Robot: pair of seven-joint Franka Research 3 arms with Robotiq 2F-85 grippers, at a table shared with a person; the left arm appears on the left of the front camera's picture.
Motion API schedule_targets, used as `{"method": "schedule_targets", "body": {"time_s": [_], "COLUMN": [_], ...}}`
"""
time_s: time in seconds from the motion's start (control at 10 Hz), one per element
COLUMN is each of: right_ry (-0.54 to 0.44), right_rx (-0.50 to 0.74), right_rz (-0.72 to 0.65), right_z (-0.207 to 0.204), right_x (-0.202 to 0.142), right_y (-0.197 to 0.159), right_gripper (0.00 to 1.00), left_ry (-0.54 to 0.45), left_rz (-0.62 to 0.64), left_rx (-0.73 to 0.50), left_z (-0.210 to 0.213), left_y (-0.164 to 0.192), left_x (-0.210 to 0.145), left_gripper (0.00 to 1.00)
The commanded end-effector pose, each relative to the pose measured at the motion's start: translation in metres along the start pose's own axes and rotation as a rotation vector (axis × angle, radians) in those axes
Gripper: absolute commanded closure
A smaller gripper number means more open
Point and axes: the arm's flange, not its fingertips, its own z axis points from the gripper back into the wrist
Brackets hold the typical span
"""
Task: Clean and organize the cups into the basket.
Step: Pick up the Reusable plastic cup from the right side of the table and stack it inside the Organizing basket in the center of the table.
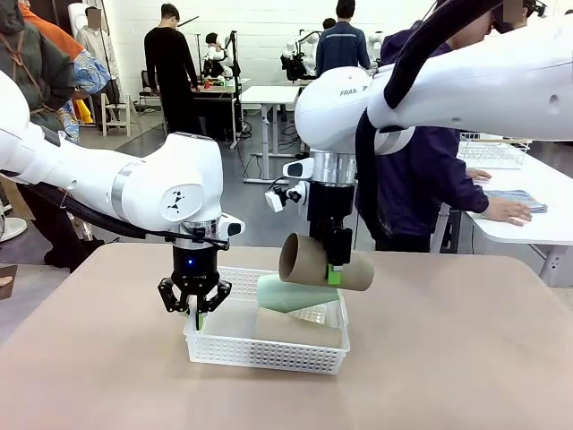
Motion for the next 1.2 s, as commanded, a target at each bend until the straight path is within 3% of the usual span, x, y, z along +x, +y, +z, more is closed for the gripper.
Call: {"method": "schedule_targets", "body": {"time_s": [0.0,0.1,1.1], "right_ry": [0.065,0.079,0.041], "right_rx": [-0.101,-0.142,-0.117], "right_rz": [-0.078,-0.087,-0.056], "right_z": [-0.014,-0.019,-0.017], "right_x": [0.004,0.005,0.007], "right_y": [-0.002,-0.004,-0.011], "right_gripper": [0.15,0.15,0.15], "left_ry": [-0.009,-0.009,-0.009], "left_rz": [-0.002,-0.002,-0.002], "left_rx": [0.005,0.005,0.005], "left_z": [0.003,0.003,0.003], "left_y": [0.0,0.0,0.0], "left_x": [0.0,0.0,0.0], "left_gripper": [1.0,1.0,1.0]}}
